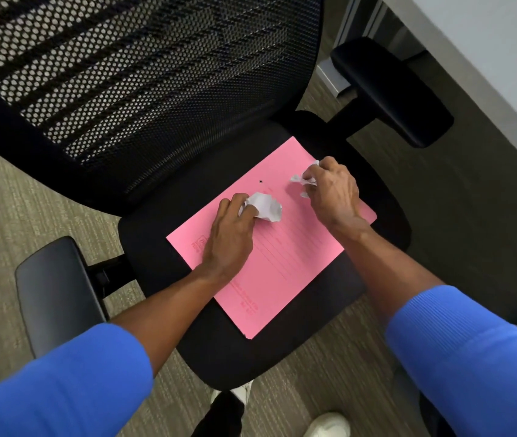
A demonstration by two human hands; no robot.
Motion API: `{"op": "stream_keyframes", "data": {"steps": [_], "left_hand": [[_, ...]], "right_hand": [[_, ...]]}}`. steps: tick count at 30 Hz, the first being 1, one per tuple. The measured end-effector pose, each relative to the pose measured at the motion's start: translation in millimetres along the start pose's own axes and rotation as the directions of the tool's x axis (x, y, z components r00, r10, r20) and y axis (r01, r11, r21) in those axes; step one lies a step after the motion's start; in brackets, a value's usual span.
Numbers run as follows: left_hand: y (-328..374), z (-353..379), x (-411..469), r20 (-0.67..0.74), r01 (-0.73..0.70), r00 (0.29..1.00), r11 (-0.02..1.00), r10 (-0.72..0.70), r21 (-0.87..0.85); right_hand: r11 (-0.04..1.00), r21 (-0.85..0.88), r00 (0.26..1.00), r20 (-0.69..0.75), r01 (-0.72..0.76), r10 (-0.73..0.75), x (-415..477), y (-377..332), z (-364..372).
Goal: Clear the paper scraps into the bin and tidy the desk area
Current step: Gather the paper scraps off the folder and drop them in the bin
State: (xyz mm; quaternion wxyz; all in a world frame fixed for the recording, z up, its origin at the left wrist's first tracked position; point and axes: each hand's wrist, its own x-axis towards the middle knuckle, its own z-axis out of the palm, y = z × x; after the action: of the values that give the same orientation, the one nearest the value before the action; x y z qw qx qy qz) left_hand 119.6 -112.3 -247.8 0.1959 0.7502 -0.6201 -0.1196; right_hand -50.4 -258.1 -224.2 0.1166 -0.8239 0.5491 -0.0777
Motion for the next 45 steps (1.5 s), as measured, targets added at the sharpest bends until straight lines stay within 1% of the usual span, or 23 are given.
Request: {"op": "stream_keyframes", "data": {"steps": [4,9,14,17,21,25,29,35,39,45], "left_hand": [[3.2,-0.8,-0.2,0.010,0.009,1.000,1.000,-0.009,0.000],[12.1,-3.4,-2.6,0.028,0.005,1.000,1.000,-0.004,-0.028],[26.5,-1.5,-8.7,0.055,0.006,0.998,0.999,-0.004,-0.040],[37.1,1.3,-13.3,0.065,0.012,0.998,0.998,-0.008,-0.062],[45.1,3.6,-17.0,0.073,0.041,0.997,0.995,-0.034,-0.096],[47.6,3.3,-18.6,0.063,0.041,0.997,0.992,-0.033,-0.121],[55.3,5.9,-20.1,0.042,0.026,0.999,0.990,-0.020,-0.135],[78.7,19.0,-26.1,0.028,0.001,1.000,0.989,0.003,-0.149],[103.1,32.1,-32.7,0.026,-0.020,0.999,0.987,0.024,-0.161],[158.5,58.7,-58.5,0.056,-0.077,0.994,0.959,0.096,-0.271]], "right_hand": [[0.999,-0.027,0.999,0.045,0.019,-0.018,-1.6,-4.0,-3.4],[0.997,-0.074,0.999,0.043,0.005,-0.002,-20.4,-6.9,-10.5],[0.999,0.021,0.997,0.072,-0.042,0.040,-44.7,1.3,-11.3],[0.998,0.056,0.997,0.067,-0.043,0.039,-49.9,5.9,-11.2],[0.999,0.047,0.997,0.072,0.005,-0.008,-50.0,9.2,-10.4],[0.996,0.089,0.998,0.050,-0.029,0.024,-56.4,10.4,-7.4],[0.974,0.191,0.992,0.036,-0.126,0.121,-72.5,16.1,-6.0],[0.879,0.374,0.946,-0.013,-0.296,0.324,-109.8,40.6,-13.6],[0.783,0.475,0.879,-0.038,-0.402,0.475,-144.2,69.1,-24.2],[0.599,0.562,0.733,0.019,-0.570,0.680,-229.4,122.6,-34.8]]}}
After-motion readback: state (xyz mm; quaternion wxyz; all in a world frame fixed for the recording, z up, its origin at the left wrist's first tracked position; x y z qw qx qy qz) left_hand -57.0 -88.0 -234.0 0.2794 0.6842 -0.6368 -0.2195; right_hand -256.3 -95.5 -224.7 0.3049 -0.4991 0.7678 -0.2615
